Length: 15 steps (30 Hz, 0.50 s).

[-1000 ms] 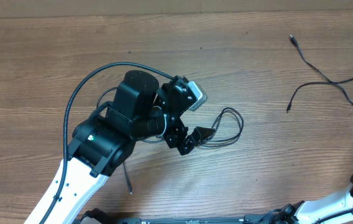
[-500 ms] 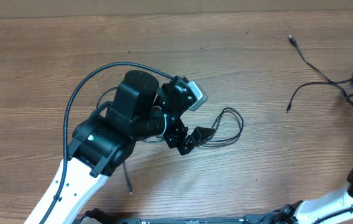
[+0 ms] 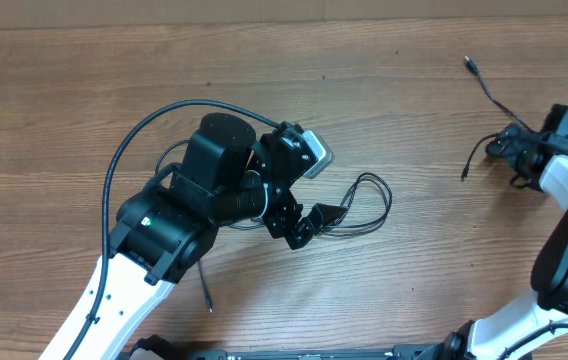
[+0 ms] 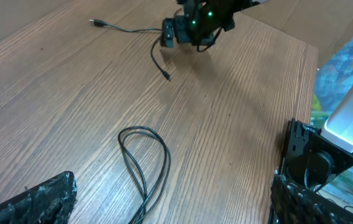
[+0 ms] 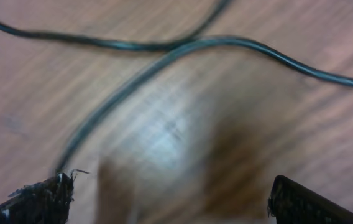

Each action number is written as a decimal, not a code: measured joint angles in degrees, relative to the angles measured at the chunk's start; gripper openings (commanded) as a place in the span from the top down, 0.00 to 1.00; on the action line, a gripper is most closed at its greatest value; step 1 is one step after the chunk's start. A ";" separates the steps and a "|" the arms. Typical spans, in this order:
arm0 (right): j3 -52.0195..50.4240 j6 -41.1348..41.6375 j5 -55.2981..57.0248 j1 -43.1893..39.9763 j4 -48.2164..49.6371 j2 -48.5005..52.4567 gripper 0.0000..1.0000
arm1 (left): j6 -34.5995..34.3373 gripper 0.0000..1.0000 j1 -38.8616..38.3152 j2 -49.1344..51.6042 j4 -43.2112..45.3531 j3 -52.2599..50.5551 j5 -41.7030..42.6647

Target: Untangle cables

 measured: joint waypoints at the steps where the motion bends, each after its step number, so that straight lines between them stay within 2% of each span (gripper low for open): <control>1: 0.00 0.02 1.38 0.13 -0.39 0.00 0.00 | 0.00 0.00 -0.02 0.00 0.02 0.00 0.00; 9: 0.00 0.87 7.58 -1.22 -4.81 0.00 0.00 | 0.00 0.01 -0.02 0.00 0.02 0.00 0.00; 15: 0.00 0.83 8.31 -6.01 -4.72 0.00 0.00 | 0.00 0.00 -0.02 0.00 0.02 0.00 0.00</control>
